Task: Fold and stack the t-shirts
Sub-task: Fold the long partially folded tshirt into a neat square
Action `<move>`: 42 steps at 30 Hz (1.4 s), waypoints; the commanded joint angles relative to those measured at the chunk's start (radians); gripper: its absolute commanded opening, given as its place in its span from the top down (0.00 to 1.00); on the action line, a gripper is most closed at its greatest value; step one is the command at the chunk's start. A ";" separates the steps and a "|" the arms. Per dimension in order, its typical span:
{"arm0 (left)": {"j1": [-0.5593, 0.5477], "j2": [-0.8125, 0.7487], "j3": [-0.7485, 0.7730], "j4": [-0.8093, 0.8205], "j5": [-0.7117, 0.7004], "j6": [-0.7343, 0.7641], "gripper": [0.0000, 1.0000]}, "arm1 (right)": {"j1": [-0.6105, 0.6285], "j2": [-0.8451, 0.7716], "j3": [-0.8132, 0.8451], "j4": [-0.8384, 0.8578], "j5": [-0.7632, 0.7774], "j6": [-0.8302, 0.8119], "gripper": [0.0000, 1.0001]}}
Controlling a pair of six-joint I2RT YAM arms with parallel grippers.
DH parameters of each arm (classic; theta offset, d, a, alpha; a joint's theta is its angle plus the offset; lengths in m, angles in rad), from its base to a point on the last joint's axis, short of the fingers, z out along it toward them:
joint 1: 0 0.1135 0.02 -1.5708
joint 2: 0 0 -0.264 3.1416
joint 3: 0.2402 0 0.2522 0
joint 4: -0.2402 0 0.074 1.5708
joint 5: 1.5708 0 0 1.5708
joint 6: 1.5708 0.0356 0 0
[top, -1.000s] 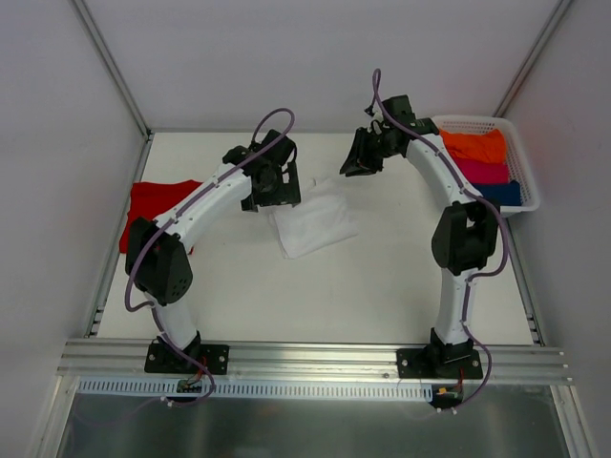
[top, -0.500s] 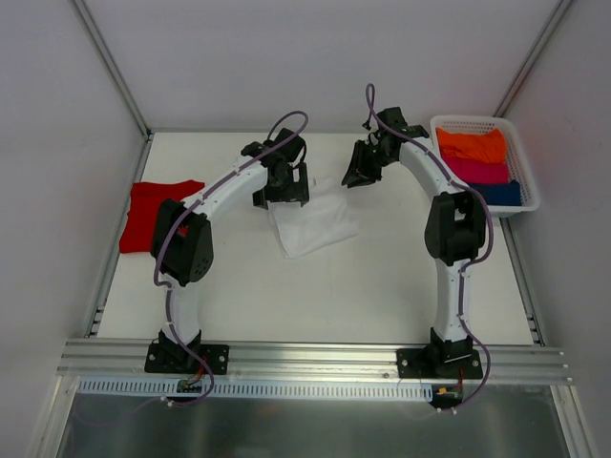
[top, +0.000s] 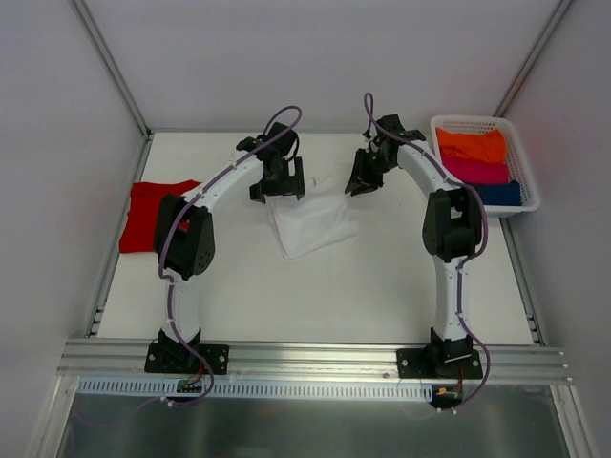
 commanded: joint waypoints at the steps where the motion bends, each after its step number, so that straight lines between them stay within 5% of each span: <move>1: 0.005 0.017 0.041 0.006 0.032 0.013 0.01 | -0.010 0.031 0.029 -0.026 0.004 -0.014 0.71; 22: 0.026 0.046 0.036 0.049 0.113 -0.001 0.01 | -0.038 0.137 0.203 -0.021 -0.063 0.038 0.70; 42: 0.045 0.055 0.035 0.051 0.146 -0.010 0.01 | -0.036 0.174 0.164 0.065 -0.166 0.098 0.69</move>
